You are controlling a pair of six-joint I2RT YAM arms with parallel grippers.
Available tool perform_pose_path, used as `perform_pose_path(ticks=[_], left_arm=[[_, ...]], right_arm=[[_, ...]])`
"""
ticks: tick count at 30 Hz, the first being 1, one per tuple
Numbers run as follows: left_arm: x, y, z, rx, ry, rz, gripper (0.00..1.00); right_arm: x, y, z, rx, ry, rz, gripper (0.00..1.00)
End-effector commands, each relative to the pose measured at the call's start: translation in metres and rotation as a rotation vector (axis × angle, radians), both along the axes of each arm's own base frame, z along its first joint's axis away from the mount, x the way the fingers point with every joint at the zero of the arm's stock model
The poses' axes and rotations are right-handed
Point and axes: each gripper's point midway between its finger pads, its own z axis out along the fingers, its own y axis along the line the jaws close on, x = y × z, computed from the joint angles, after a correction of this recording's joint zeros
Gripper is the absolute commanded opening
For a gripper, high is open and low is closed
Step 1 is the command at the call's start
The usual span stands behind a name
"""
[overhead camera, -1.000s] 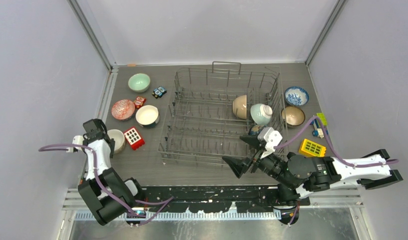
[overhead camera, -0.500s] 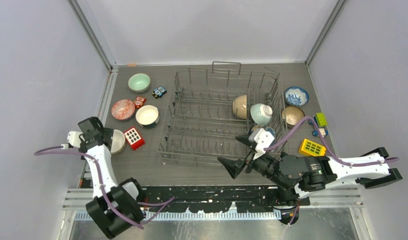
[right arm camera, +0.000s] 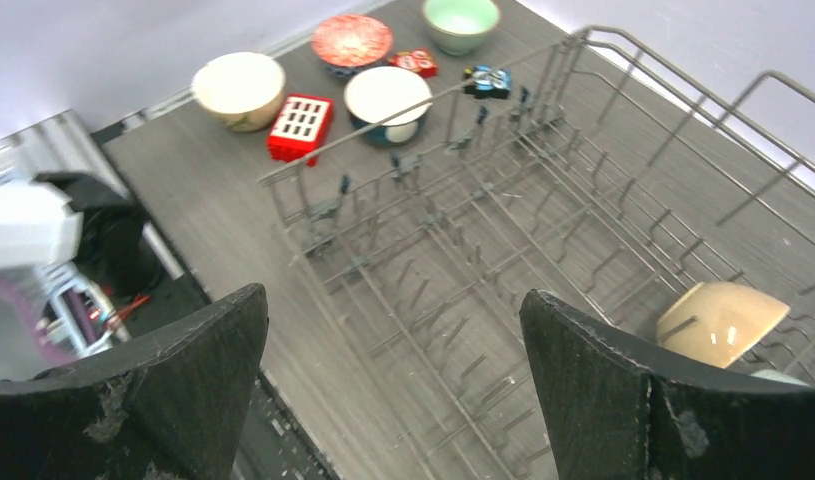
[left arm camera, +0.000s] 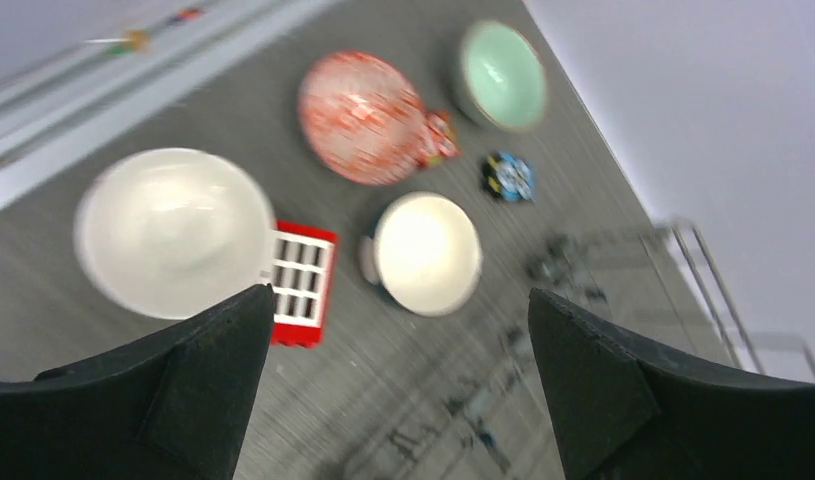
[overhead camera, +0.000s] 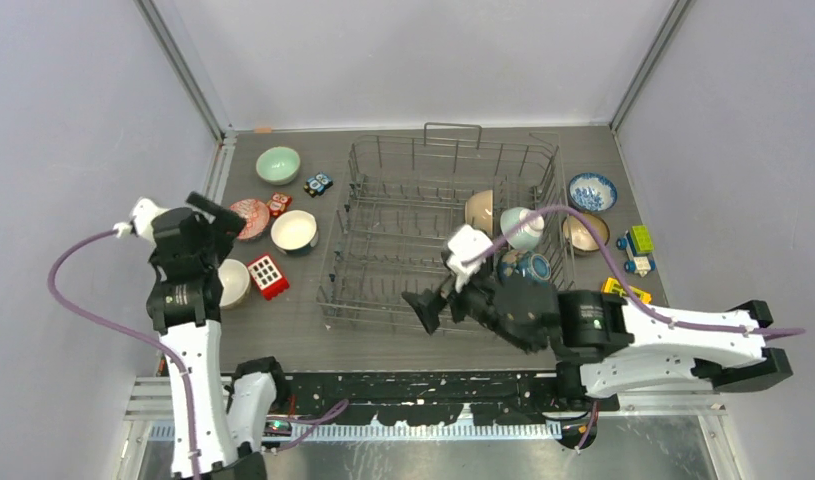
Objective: Unload the bowls from the dish rack
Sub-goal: Pick up the bowl from the dish rack.
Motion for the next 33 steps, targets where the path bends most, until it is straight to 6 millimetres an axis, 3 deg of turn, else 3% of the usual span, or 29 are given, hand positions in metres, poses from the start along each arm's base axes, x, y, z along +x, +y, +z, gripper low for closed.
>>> perform_pose_path(ticks=[1, 6, 10, 14, 17, 22, 28, 33], left_arm=[[0.035, -0.063, 0.045, 0.115, -0.137, -0.331, 1.00], [0.059, -0.141, 0.069, 0.210, -0.140, -0.633, 1.00], [0.064, -0.191, 0.078, 0.278, -0.132, -0.804, 1.00], [0.060, -0.228, 0.070, 0.292, -0.107, -0.964, 1.00], [0.059, -0.247, 0.049, 0.270, -0.070, -1.049, 1.00], [0.061, -0.252, 0.009, 0.276, 0.045, -1.099, 1.00], [0.063, -0.222, -0.012, 0.415, 0.156, -1.019, 1.00], [0.062, -0.204, -0.035, 0.479, 0.269, -0.978, 1.00]], right_arm=[[0.034, 0.008, 0.009, 0.044, 0.121, -0.052, 1.00], [0.089, -0.007, -0.003, 0.086, 0.287, -0.200, 1.00], [0.136, -0.050, -0.006, 0.194, 0.360, -0.382, 1.00], [0.166, -0.105, -0.012, 0.297, 0.388, -0.580, 1.00], [0.181, -0.132, -0.032, 0.322, 0.478, -0.674, 1.00], [0.201, -0.125, -0.059, 0.378, 0.580, -0.670, 1.00], [0.236, -0.125, -0.081, 0.318, 0.612, -0.733, 0.97], [0.255, -0.129, -0.109, 0.279, 0.686, -0.758, 0.85]])
